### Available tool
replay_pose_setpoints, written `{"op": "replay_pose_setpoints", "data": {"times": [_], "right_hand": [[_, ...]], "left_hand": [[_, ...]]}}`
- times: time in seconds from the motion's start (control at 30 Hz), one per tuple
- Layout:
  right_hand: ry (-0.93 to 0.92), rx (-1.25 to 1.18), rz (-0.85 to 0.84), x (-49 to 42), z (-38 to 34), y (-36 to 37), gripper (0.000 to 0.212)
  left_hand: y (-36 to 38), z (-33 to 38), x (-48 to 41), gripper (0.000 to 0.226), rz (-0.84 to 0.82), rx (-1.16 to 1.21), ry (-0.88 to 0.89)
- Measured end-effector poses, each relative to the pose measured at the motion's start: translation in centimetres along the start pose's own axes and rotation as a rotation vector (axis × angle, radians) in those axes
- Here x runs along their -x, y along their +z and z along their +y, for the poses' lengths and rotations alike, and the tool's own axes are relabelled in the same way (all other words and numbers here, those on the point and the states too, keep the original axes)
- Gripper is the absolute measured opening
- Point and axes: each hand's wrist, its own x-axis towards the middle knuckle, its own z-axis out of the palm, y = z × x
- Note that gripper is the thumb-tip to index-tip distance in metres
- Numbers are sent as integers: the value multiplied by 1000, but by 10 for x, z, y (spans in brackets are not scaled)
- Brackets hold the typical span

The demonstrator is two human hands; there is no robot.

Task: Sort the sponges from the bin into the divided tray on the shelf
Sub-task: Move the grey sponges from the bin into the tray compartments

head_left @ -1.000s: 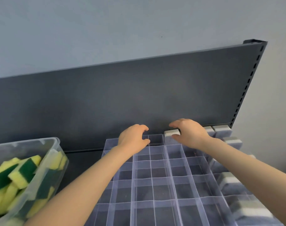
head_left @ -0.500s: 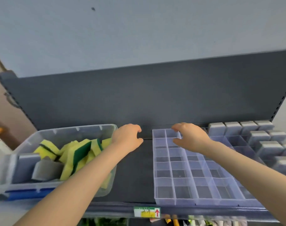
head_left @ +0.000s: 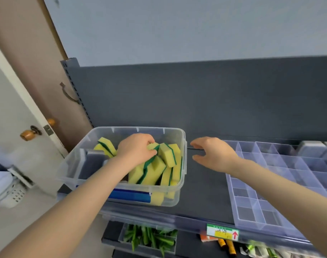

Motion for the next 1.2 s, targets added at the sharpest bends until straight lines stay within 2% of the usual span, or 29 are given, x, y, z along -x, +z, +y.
{"op": "replay_pose_setpoints", "data": {"times": [0.3, 0.47, 0.73, 0.93, 1.1, 1.2], "right_hand": [[-168, 26, -34, -70, -38, 21, 33], [-249, -33, -36, -105, -68, 36, 36], [-398, -40, -94, -123, -117, 59, 40], [-363, -12, -79, -126, -148, 74, 42], [-235, -50, -89, -116, -182, 90, 38], [-139, -124, -25, -108, -205, 104, 31]], "left_hand": [[-15, -64, -12, 39, -4, 57, -160], [-26, -99, -22, 39, 43, -3, -223], [-24, -155, -10, 57, -198, -166, -286], [-19, -192, -17, 57, -243, -176, -222], [-14, -215, -22, 51, -246, -113, -137], [-2, -225, -19, 41, -200, -72, -85]]}}
